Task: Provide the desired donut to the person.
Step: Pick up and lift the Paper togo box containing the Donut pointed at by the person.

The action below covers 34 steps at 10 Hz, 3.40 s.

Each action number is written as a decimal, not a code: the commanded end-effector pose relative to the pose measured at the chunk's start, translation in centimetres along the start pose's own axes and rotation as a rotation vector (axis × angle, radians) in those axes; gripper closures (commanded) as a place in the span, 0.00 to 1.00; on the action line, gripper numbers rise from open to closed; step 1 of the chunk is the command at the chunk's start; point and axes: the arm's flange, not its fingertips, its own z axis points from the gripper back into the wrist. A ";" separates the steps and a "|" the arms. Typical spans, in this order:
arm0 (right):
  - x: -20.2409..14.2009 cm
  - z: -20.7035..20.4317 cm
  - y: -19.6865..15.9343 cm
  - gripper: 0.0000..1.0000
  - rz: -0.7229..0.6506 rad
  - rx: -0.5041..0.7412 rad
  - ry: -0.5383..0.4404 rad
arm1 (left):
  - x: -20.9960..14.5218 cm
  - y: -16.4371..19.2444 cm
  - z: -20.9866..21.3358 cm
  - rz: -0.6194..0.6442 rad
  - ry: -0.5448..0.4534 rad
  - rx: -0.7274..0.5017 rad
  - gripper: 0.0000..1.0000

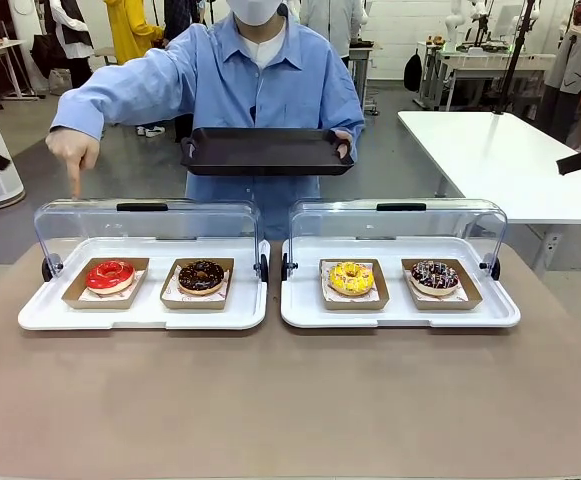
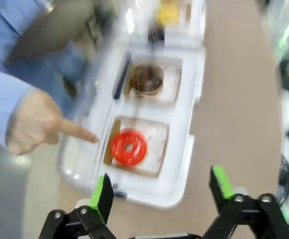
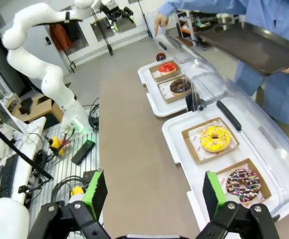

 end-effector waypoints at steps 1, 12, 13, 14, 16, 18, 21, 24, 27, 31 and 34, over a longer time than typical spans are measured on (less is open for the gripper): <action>0.0 -0.1 0.0 0.00 0.003 0.006 -0.008 | -0.5 -3.5 -3.6 -0.070 0.255 0.077 0.00; 0.0 -0.1 0.0 0.00 0.003 0.006 -0.008 | 2.3 -3.5 -18.9 -0.220 0.590 -0.083 0.00; 0.0 -0.1 0.0 0.00 0.003 0.006 -0.008 | 2.3 -3.2 -18.3 -0.221 0.576 -0.080 0.00; 0.0 -0.1 0.0 0.00 0.003 0.006 -0.008 | 2.2 -3.6 -18.9 -0.241 0.600 -0.091 0.00; 0.0 -0.1 0.0 0.00 0.003 0.006 -0.008 | 2.2 -3.6 -18.9 -0.241 0.600 -0.091 0.00; 0.0 -0.1 0.0 0.00 0.003 0.006 -0.008 | 2.2 -3.6 -18.9 -0.241 0.600 -0.091 0.00; 0.0 -0.1 0.0 0.00 0.003 0.006 -0.008 | 1.7 -2.7 -19.5 -0.250 0.602 -0.081 0.00; 0.0 -0.1 0.0 0.00 0.003 0.006 -0.008 | 0.6 -0.9 -21.0 -0.272 0.616 -0.065 0.00; 0.0 -0.1 0.0 0.00 0.003 0.006 -0.008 | -0.4 0.4 -22.6 -0.282 0.635 -0.083 0.00; 0.0 -0.1 0.0 0.00 0.003 0.006 -0.008 | -2.3 2.0 -22.8 -0.263 0.583 -0.149 0.00; 0.0 -0.1 0.0 0.00 0.003 0.006 -0.008 | -3.7 2.8 -23.2 -0.270 0.531 -0.175 0.00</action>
